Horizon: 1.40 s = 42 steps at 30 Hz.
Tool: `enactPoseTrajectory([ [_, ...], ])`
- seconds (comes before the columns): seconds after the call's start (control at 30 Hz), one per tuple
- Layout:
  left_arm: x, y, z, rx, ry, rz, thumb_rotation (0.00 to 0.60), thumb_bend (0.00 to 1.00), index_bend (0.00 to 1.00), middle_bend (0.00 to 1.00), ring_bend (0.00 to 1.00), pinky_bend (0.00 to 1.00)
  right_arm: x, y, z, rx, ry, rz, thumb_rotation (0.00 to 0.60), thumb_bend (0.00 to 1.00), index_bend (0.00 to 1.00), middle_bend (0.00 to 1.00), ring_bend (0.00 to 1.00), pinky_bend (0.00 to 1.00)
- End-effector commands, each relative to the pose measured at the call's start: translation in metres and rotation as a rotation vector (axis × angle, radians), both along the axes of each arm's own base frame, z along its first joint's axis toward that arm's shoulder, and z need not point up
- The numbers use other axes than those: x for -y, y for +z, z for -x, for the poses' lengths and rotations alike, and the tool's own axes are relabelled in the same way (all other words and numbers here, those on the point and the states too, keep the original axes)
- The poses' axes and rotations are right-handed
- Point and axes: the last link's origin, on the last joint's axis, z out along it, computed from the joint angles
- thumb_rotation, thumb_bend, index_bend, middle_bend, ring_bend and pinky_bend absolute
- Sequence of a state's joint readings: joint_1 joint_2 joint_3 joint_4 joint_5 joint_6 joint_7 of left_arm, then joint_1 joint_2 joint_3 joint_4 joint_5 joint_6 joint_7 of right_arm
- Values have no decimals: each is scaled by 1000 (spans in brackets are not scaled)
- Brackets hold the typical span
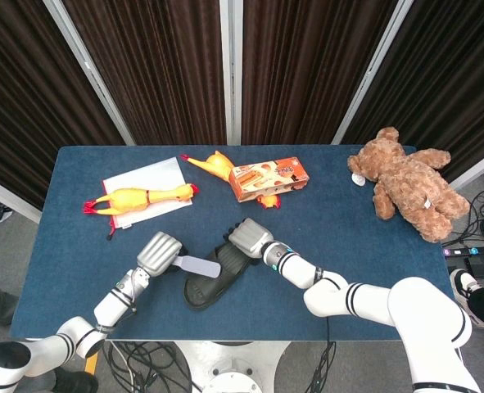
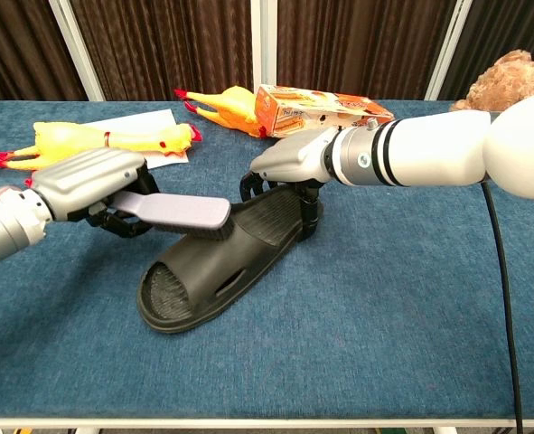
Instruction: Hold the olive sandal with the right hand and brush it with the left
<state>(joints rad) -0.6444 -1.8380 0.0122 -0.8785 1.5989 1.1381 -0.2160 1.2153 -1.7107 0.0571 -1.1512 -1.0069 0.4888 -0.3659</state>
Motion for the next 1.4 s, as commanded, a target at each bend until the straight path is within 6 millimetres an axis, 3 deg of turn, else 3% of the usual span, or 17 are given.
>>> enactPoseTrajectory([
  [0.03,12,-9,4,-55,-43,41,600,514,1000,1000,996,1000,1,1,0,-1,-1,1,600,222,638,492,288,400],
  [0.27,36,-4,-1,-67,-121,88,600,514,1000,1000,996,1000,2,1,2,-1,-1,3,600,222,638,492,288,400],
  [0.43,47,13,-12,-30,-166,81,600,514,1000,1000,996,1000,2,3,2,1,0,5,600,203,604,488,271,394],
  [0.5,49,22,-13,-12,-162,73,600,514,1000,1000,996,1000,2,4,3,-3,2,5,600,178,542,465,237,371],
  [0.57,48,31,-11,7,-137,54,600,514,1000,1000,996,1000,2,5,5,-11,4,2,600,158,403,382,165,289],
  [0.67,42,41,-1,2,-63,16,600,514,1000,1000,994,1000,1,9,6,-13,7,3,600,123,128,183,25,101],
  [0.73,35,45,9,2,16,-15,600,513,1000,1000,985,1000,1,13,5,-9,7,6,600,99,18,72,0,23],
  [0.83,22,48,25,-26,123,-73,600,511,1000,1000,957,1000,1,23,5,-1,13,19,600,75,0,6,0,0],
  [0.97,12,51,40,-67,244,-116,600,505,973,987,901,1000,1,43,6,24,17,50,600,64,0,0,0,0],
  [1.07,8,52,45,-80,292,-135,600,479,832,889,798,1000,0,62,7,50,17,72,600,63,0,0,0,0],
  [1.13,8,51,46,-94,304,-140,600,424,684,769,672,964,-1,74,8,71,16,88,600,63,0,0,0,0],
  [1.2,8,50,45,-104,306,-143,600,347,533,634,528,838,-2,84,10,88,11,99,600,63,0,0,0,0],
  [1.27,9,50,43,-110,308,-150,600,259,380,489,388,653,-4,96,13,107,5,113,600,63,0,0,0,0],
  [1.4,12,54,41,-99,325,-143,600,144,187,253,180,384,-9,120,24,140,-8,143,600,63,0,0,0,0],
])
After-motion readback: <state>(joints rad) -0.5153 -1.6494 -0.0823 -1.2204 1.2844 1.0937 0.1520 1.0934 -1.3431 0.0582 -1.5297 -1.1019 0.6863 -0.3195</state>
